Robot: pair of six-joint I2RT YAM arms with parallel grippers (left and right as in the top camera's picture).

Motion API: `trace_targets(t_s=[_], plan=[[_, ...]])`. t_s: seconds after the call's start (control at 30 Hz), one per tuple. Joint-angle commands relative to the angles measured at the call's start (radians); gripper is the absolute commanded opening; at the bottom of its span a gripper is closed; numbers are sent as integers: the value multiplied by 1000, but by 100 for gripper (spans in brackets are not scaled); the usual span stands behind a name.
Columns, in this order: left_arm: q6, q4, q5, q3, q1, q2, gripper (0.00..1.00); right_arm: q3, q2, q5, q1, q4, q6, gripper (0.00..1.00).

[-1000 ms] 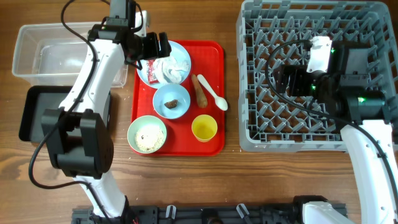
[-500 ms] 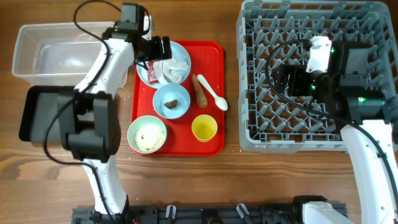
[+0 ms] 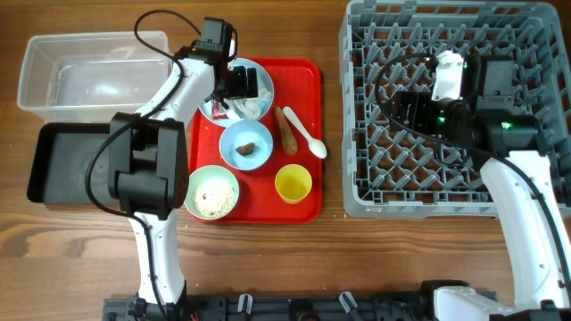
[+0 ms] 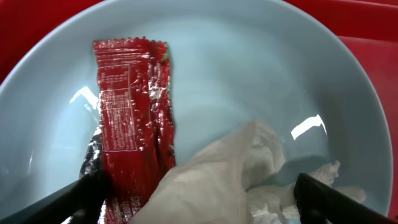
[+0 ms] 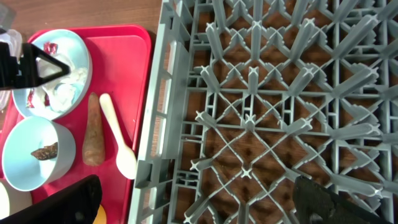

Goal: Sort waste into correct bins and load items into the dishwasher rack
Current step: 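Grasp the wrapper and tissue, drop them into the clear bin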

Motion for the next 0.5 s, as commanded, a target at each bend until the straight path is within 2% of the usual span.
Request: trace_targets(t_s=[0.0, 0.1, 0.13, 0.33, 0.47], plan=[[-7, -10, -2, -5, -1, 64, 68, 23, 10, -2, -2, 9, 14, 100], [-8, -13, -1, -5, -1, 64, 17, 23, 10, -3, -2, 8, 15, 100], [-8, -17, -1, -5, -1, 64, 6, 23, 10, -3, -2, 9, 15, 100], [-8, -36, 3, -4, -1, 44, 4, 23, 10, -3, -2, 9, 16, 100], [-76, -39, 2, 18, 17, -43, 4, 23, 10, -3, -2, 10, 15, 100]])
